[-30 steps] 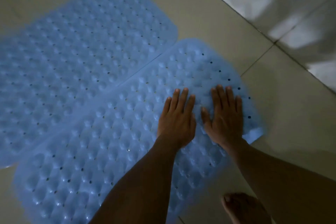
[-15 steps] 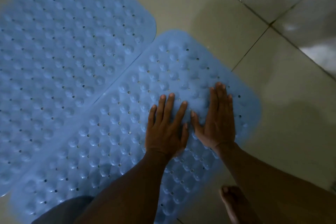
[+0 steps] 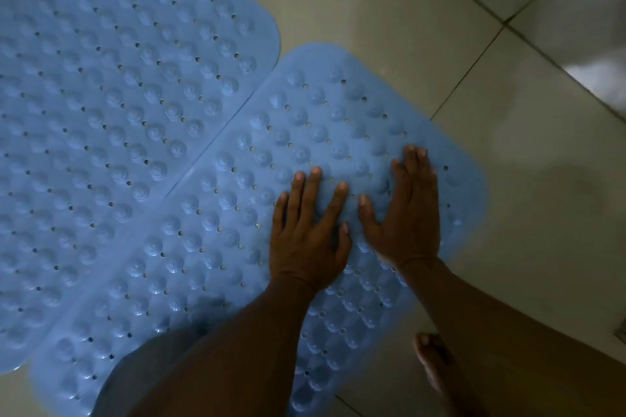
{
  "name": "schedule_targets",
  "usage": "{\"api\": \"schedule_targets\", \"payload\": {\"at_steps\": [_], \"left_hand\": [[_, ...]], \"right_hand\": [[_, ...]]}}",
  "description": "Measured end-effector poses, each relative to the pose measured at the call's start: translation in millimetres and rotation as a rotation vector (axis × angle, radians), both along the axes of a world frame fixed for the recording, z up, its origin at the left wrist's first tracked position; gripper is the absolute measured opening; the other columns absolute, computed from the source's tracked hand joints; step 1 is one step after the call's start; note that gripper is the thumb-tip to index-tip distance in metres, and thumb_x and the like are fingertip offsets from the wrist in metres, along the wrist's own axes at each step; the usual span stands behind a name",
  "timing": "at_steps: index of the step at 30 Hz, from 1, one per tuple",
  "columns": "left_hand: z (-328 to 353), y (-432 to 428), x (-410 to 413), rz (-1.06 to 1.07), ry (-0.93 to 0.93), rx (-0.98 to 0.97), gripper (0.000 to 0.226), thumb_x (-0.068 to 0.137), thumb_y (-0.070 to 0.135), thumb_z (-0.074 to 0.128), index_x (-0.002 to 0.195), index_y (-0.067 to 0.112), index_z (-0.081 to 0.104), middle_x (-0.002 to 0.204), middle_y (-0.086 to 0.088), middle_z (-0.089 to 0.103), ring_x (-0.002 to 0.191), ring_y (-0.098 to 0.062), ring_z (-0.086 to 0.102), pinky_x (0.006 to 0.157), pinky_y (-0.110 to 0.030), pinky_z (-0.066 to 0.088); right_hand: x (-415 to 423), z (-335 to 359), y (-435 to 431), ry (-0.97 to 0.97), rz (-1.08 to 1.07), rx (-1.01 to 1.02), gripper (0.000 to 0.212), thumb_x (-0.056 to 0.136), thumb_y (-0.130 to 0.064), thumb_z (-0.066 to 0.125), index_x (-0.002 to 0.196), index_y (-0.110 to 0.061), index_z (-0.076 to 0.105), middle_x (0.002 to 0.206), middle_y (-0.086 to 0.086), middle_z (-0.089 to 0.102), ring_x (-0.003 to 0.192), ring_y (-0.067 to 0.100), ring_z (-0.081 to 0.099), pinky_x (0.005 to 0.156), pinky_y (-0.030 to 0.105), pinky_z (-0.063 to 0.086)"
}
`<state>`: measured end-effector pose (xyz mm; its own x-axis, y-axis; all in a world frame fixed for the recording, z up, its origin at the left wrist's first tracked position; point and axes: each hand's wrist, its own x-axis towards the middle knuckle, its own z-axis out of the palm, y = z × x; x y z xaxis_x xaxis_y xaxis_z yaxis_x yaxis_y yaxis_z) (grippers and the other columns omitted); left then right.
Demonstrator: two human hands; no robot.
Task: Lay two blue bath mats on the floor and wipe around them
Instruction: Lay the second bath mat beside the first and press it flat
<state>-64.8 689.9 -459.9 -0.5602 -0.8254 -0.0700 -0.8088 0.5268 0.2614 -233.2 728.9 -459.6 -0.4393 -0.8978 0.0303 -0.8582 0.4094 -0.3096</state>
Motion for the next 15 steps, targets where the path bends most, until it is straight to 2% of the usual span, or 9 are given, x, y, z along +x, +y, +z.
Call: {"api": "schedule_targets", "payload": {"at_steps": [7, 12, 15], "left_hand": [[-2.3, 0.2, 2.3, -0.024, -0.027, -0.008, 0.061, 0.098, 0.046, 0.045, 0.156, 0.029, 0.037, 0.167, -0.013, 0.022, 0.156, -0.031, 0.015, 0.122, -0.05, 0.019], [0.1, 0.5, 0.7, -0.025, -0.069, -0.001, 0.06, 0.101, 0.05, 0.036, 0.157, 0.032, 0.033, 0.168, -0.011, 0.019, 0.156, -0.03, 0.012, 0.123, -0.048, 0.016], [0.1, 0.4, 4.1, -0.014, -0.033, 0.044, 0.06, 0.101, 0.052, 0.034, 0.158, 0.034, 0.03, 0.169, -0.009, 0.015, 0.157, -0.028, 0.008, 0.124, -0.047, 0.014]], "right_hand": [[-0.8, 1.8, -2.8, 0.058, 0.008, 0.116, 0.064, 0.098, -0.046, 0.043, 0.144, -0.001, 0.045, 0.166, 0.016, 0.02, 0.155, 0.033, 0.011, 0.125, 0.05, 0.016], [-0.2, -0.6, -0.9, 0.082, 0.024, 0.076, 0.068, 0.098, -0.049, 0.039, 0.148, -0.003, 0.037, 0.168, 0.014, 0.014, 0.156, 0.03, 0.008, 0.126, 0.048, 0.014], [1.0, -4.2, 0.6, 0.091, 0.032, 0.049, 0.069, 0.098, -0.051, 0.039, 0.148, -0.003, 0.036, 0.168, 0.014, 0.014, 0.156, 0.03, 0.009, 0.125, 0.048, 0.015]]}}
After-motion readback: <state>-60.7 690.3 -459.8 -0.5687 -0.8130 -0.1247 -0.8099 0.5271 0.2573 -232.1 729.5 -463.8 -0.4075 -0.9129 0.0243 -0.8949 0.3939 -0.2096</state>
